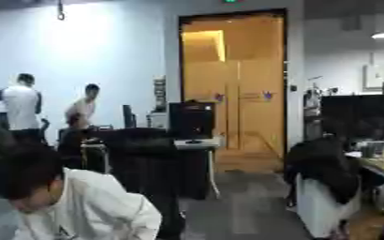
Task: Pick up objects on the table and place them in the box.
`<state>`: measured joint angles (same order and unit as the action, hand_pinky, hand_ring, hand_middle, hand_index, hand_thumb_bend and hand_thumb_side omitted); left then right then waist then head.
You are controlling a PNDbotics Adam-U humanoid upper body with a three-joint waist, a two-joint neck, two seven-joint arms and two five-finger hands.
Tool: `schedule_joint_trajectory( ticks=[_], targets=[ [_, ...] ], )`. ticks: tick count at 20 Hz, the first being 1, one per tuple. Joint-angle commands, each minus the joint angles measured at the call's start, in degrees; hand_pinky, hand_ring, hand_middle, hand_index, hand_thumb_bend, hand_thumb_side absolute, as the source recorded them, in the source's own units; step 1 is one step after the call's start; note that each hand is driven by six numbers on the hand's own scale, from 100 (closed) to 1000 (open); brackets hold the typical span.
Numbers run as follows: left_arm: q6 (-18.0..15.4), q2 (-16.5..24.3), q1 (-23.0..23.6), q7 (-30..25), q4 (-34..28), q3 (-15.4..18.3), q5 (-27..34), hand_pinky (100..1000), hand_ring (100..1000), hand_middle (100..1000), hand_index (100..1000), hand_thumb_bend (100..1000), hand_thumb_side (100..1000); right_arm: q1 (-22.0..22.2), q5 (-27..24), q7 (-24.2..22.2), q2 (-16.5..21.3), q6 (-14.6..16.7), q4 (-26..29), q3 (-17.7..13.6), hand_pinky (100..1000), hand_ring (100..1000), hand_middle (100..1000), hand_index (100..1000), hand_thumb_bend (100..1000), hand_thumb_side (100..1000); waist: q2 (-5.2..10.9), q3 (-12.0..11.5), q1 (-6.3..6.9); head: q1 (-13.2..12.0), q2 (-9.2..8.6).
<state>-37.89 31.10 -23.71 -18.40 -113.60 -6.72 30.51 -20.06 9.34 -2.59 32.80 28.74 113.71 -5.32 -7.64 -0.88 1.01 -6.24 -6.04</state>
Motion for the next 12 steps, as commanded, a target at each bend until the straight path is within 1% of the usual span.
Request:
schedule_joint_trajectory(
  ticks=[1, 3, 4, 5, 6, 7, 8, 10, 11, 12],
  targets=[
    [-0.14, 1.23, -0.39, -0.19, -0.99, 0.82, -0.52, 716, 405, 800, 771, 465, 870, -0.98, 0.51, -0.14, 1.8, 0.1, 0.88, -0.76, 442, 563, 752, 733, 371, 945, 0.99, 0.08, 0.08, -1.51, 4.52],
    [0.04, 1.17, -0.39, -0.28, -0.99, 0.9, -0.59, 715, 404, 786, 769, 466, 868, -1.04, 0.83, -0.17, 1.85, 0.15, 0.88, -0.83, 441, 563, 747, 732, 370, 945, 0.98, 0.15, 0.16, -2.88, 10.87],
    [0.15, 1.14, -0.33, -0.31, -0.99, 0.92, -0.5, 715, 403, 783, 768, 465, 869, -1.09, 0.99, -0.16, 1.85, 0.19, 0.88, -0.87, 442, 563, 743, 732, 370, 945, 0.92, 0.22, 0.22, -3.44, 13.75],
    [0.29, 1.11, -0.25, -0.33, -0.99, 0.95, -0.37, 714, 404, 778, 769, 457, 870, -1.13, 1.18, -0.06, 1.82, 0.2, 0.88, -0.96, 441, 563, 730, 731, 367, 945, 0.85, 0.29, 0.27, -3.89, 16.2],
    [0.45, 1.1, -0.18, -0.35, -0.99, 1.0, -0.29, 715, 404, 778, 769, 457, 870, -1.18, 1.33, 0.24, 1.78, 0.2, 0.88, -1.1, 441, 563, 732, 731, 368, 945, 0.77, 0.34, 0.31, -4.19, 18.12],
    [0.64, 1.1, -0.06, -0.37, -0.99, 1.08, -0.29, 714, 401, 780, 770, 462, 870, -1.25, 1.39, 0.79, 1.71, 0.17, 0.88, -1.3, 437, 557, 708, 727, 351, 947, 0.65, 0.41, 0.37, -4.4, 19.91],
    [0.98, 1.1, 0.13, -0.32, -0.99, 1.2, -0.42, 714, 400, 781, 770, 462, 871, -1.38, 1.28, 1.89, 1.62, 0.08, 0.88, -1.66, 432, 550, 693, 723, 342, 943, 0.5, 0.53, 0.43, -4.58, 21.29],
    [2.38, 1.14, 0.67, -0.05, -0.99, 1.42, -1.02, 708, 393, 786, 772, 474, 871, -1.59, 0.57, 5.38, 1.41, -0.42, 0.88, -2.26, 421, 534, 644, 695, 307, 934, 0.31, 0.73, 0.51, -4.83, 22.4],
    [3.38, 1.18, 0.86, 0.16, -0.99, 1.59, -1.56, 704, 393, 796, 782, 485, 874, -1.65, 0.25, 7.23, 1.4, -0.76, 0.88, -2.45, 412, 520, 618, 679, 288, 930, 0.26, 0.79, 0.53, -4.93, 22.79],
    [4.94, 1.27, 1.09, 0.44, -0.99, 1.88, -2.6, 704, 395, 799, 785, 498, 870, -1.7, -0.13, 9.42, 1.34, -1.24, 0.88, -2.73, 407, 516, 611, 675, 282, 929, 0.22, 0.85, 0.53, -5.03, 23.36]
  ],
)
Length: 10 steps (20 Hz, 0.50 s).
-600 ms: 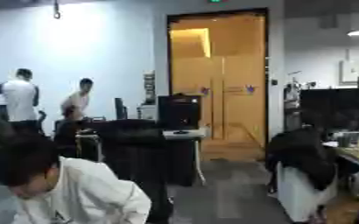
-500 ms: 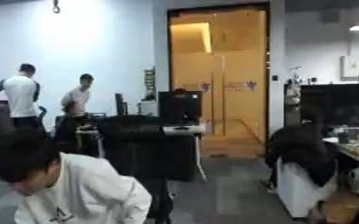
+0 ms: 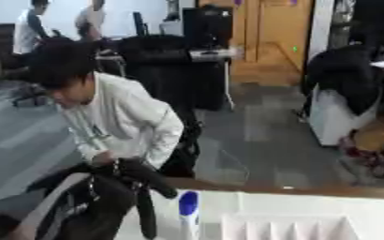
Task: Pick up objects on the table and place them in the box.
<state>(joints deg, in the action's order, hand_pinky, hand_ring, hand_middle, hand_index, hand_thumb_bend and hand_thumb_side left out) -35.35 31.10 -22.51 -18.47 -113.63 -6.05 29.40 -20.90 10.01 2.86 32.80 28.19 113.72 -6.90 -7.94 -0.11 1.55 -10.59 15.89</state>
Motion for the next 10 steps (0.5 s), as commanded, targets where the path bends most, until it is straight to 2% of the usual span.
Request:
schedule_joint_trajectory(
  ticks=[1, 5, 8, 10],
  targets=[
    [3.7, 1.3, -0.07, 0.86, -0.97, 1.45, -2.58, 709, 400, 803, 790, 505, 865, -0.85, -0.9, 5.78, 1.34, -1.1, 0.87, -1.29, 401, 511, 600, 668, 273, 926, 0.5, 0.13, -0.03, -0.63, 1.91],
    [7.68, 1.54, -0.08, 2.78, -0.97, 2.19, -7.25, 713, 402, 812, 798, 540, 861, -0.81, -0.3, 9.95, 1.2, -2.14, 0.87, -1.52, 389, 501, 582, 661, 258, 921, 0.44, 0.26, -0.15, 0.04, 3.88],
    [10.34, 2.81, -0.21, 3.6, -0.88, 2.27, -9.98, 718, 404, 816, 801, 548, 866, -0.73, 0.02, 11.01, 1.19, -2.2, 0.87, -1.34, 385, 498, 571, 657, 258, 921, 0.57, 0.25, -0.11, 0.35, 6.91],
    [11.38, 3.91, -0.48, 3.7, -0.4, 2.16, -11.19, 723, 408, 820, 805, 548, 873, -0.73, 0.18, 11.03, 1.26, -2.15, 0.87, -1.18, 385, 499, 565, 655, 259, 921, 0.58, 0.33, -0.01, -0.11, 7.39]
  ],
)
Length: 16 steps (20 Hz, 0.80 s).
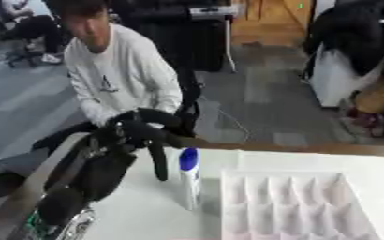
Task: Pick up objects on the table and place them in the box.
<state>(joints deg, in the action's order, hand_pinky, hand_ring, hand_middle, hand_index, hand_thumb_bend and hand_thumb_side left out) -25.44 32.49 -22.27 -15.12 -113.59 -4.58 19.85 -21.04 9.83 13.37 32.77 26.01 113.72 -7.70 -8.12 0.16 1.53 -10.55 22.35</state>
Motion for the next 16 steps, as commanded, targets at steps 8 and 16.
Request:
schedule_joint_trajectory(
  ticks=[8, 16],
  targets=[
    [2.06, 6.86, -2.84, -1.13, 5.62, 0.03, -3.1, 732, 424, 835, 818, 572, 872, -0.69, 0.52, -0.19, 1.31, -0.33, 0.87, -0.31, 383, 497, 553, 655, 264, 920, 0.79, 0.49, 0.41, 0.17, 3.13],
    [3.25, 11.34, -5.15, -2.11, 11.41, -0.37, 1.75, 772, 560, 875, 819, 583, 863, -0.91, 0.43, -0.89, 1.36, -0.98, 0.87, -0.32, 383, 498, 550, 656, 270, 919, 0.83, 0.81, 0.81, 0.48, 3.18]
  ],
)
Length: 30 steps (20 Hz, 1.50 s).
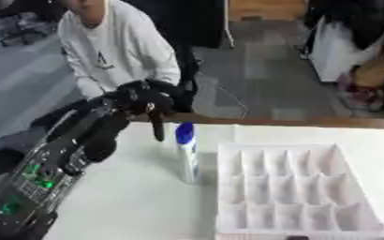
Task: Pick up objects on the table and place them in the box.
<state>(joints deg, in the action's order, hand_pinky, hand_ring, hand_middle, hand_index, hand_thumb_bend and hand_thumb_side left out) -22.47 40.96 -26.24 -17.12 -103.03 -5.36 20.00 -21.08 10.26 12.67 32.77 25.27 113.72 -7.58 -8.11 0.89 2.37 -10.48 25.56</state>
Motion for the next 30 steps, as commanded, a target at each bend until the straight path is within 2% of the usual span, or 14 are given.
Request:
schedule_joint_trajectory(
  ticks=[1, 3, 4, 8, 11, 15, 16, 17, 18, 19, 21, 23, 24, 30],
  targets=[
    [0.27, 3.17, -1.44, -0.06, 1.34, 0.5, 1.9, 776, 569, 877, 820, 584, 863, -0.88, -0.01, -0.28, 1.36, -0.3, 0.87, -0.45, 383, 498, 550, 656, 270, 919, 0.82, 0.1, 0.0, 0.43, -0.11],
    [0.33, 3.53, -1.8, 0.01, 2.23, 0.64, 2.08, 847, 639, 892, 835, 588, 855, -0.89, 0.01, -0.51, 1.36, -0.46, 0.87, -0.45, 384, 498, 550, 657, 273, 919, 0.79, 0.16, 0.04, 0.51, -0.23],
    [0.39, 3.64, -1.97, -0.11, 2.59, 0.69, 1.93, 922, 708, 908, 844, 591, 852, -0.9, 0.02, -0.62, 1.36, -0.53, 0.87, -0.46, 383, 498, 549, 657, 274, 919, 0.77, 0.19, 0.05, 0.52, -0.22],
    [0.18, 3.59, -2.56, -0.13, 3.79, 0.89, 0.12, 1000, 782, 963, 885, 604, 846, -0.89, -0.05, -0.68, 1.34, -0.6, 0.87, -0.52, 382, 497, 546, 654, 271, 916, 0.73, 0.25, 0.06, 0.45, -0.23],
    [-0.17, 3.52, -2.91, 0.42, 4.74, 0.59, -1.36, 1000, 797, 977, 902, 620, 837, -0.87, -0.1, -0.63, 1.34, -0.62, 0.87, -0.53, 382, 497, 545, 654, 273, 916, 0.69, 0.35, 0.04, 0.5, -0.05],
    [-0.73, 3.74, -3.75, 0.19, 6.85, -0.26, -3.09, 1000, 804, 993, 950, 772, 780, -0.9, -0.11, -0.76, 1.29, -0.65, 0.87, -0.52, 382, 498, 544, 653, 274, 916, 0.68, 0.52, 0.05, 0.23, 0.14],
    [-0.98, 4.02, -3.99, -0.2, 7.53, -0.51, -3.63, 1000, 807, 997, 955, 844, 761, -0.91, -0.1, -0.84, 1.28, -0.69, 0.87, -0.49, 383, 498, 543, 652, 275, 916, 0.67, 0.58, 0.07, 0.1, 0.15],
    [-1.32, 4.24, -4.24, -0.72, 8.29, -0.74, -4.18, 1000, 805, 995, 953, 805, 771, -0.94, -0.1, -0.94, 1.26, -0.73, 0.87, -0.47, 382, 498, 544, 652, 275, 916, 0.67, 0.63, 0.08, 0.0, 0.16],
    [-1.61, 4.45, -4.41, -1.14, 8.94, -0.92, -4.57, 1000, 803, 1000, 961, 930, 723, -0.97, -0.1, -1.01, 1.26, -0.75, 0.87, -0.46, 383, 498, 543, 652, 275, 916, 0.67, 0.66, 0.11, -0.1, 0.16],
    [-1.85, 4.8, -4.71, -1.89, 9.88, -1.21, -5.13, 1000, 804, 1000, 959, 916, 732, -1.01, -0.11, -1.09, 1.26, -0.76, 0.87, -0.44, 383, 498, 543, 652, 275, 916, 0.66, 0.72, 0.14, -0.22, 0.17],
    [-2.53, 5.02, -5.22, -3.19, 11.49, -1.48, -5.83, 1000, 791, 1000, 967, 1000, 676, -1.05, -0.12, -1.22, 1.26, -0.77, 0.87, -0.41, 383, 498, 541, 650, 277, 916, 0.65, 0.76, 0.17, -0.3, 0.18],
    [-3.03, 5.44, -6.27, -5.12, 13.82, -1.91, -7.04, 1000, 799, 1000, 966, 982, 698, -1.05, -0.07, -1.48, 1.23, -0.85, 0.87, -0.35, 383, 498, 542, 651, 275, 916, 0.64, 0.87, 0.2, -0.47, 0.25],
    [-3.51, 5.3, -6.5, -5.64, 14.52, -1.89, -7.16, 1000, 784, 997, 970, 1000, 628, -1.06, -0.08, -1.52, 1.22, -0.87, 0.87, -0.37, 383, 498, 538, 647, 280, 915, 0.64, 0.85, 0.19, -0.42, 0.25],
    [-6.14, 5.86, -10.99, -12.41, 22.35, -3.34, -12.48, 1000, 779, 987, 974, 1000, 584, -1.17, -0.01, -2.48, 1.08, -1.2, 0.87, -0.23, 384, 499, 535, 645, 286, 914, 0.56, 1.12, 0.24, -1.28, 0.3]
  ],
)
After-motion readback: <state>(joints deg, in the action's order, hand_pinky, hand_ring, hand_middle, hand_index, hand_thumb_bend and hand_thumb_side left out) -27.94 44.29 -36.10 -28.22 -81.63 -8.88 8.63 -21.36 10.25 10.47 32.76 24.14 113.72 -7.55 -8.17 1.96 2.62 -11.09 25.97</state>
